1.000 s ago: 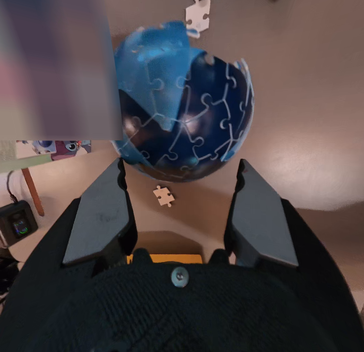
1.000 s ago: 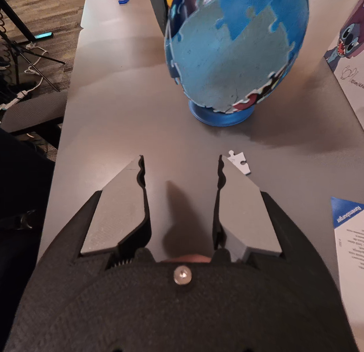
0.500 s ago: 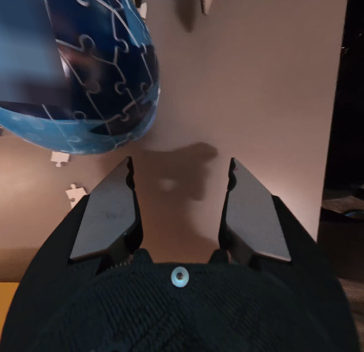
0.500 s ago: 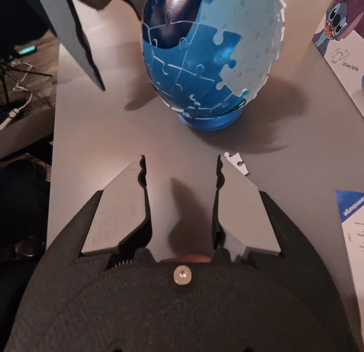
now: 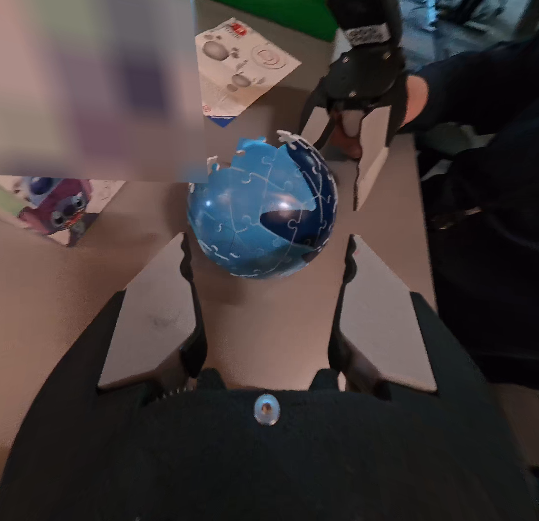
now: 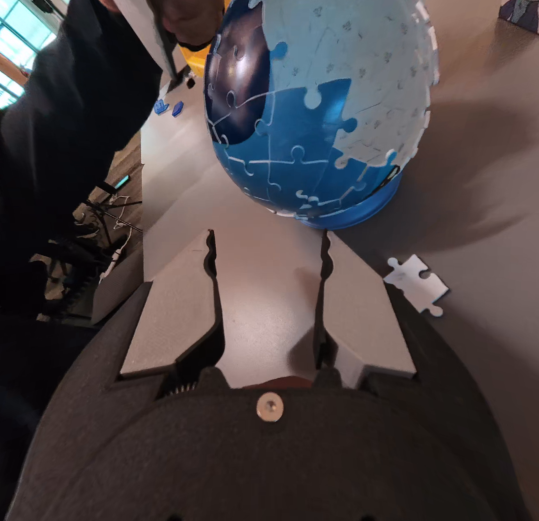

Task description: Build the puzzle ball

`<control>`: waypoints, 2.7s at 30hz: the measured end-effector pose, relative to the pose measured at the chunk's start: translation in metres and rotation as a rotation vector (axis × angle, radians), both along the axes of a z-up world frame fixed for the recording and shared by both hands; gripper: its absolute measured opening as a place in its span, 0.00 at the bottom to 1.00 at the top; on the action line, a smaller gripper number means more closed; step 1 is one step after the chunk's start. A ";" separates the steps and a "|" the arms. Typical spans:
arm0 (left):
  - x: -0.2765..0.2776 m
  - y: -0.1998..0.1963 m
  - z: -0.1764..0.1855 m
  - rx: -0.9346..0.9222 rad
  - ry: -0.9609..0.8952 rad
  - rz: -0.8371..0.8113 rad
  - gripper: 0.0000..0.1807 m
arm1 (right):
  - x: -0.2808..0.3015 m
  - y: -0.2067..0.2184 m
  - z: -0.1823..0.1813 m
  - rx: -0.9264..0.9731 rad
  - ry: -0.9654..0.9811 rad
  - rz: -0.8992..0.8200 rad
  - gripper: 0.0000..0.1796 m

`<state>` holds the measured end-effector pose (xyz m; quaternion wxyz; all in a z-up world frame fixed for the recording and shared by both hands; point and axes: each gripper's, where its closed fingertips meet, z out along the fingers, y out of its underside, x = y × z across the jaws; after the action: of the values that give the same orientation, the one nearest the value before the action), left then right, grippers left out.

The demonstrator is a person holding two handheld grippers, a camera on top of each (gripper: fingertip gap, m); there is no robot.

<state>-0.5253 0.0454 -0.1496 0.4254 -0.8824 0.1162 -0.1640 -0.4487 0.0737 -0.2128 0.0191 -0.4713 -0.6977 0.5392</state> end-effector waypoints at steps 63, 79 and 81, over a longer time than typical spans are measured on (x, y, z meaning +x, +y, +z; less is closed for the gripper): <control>0.027 -0.002 -0.055 0.044 -0.113 0.381 0.59 | -0.043 0.014 0.024 -0.157 0.101 0.008 0.58; 0.028 -0.007 -0.053 0.137 -0.113 0.388 0.53 | -0.047 0.018 0.034 0.046 0.294 0.171 0.57; 0.025 -0.005 -0.050 0.151 -0.172 0.382 0.53 | -0.047 0.018 0.036 0.045 0.305 0.197 0.57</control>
<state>-0.5005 0.0405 -0.1994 0.5220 -0.8367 -0.0779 -0.1461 -0.4956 0.0920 -0.1764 0.0824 -0.3129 -0.7413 0.5881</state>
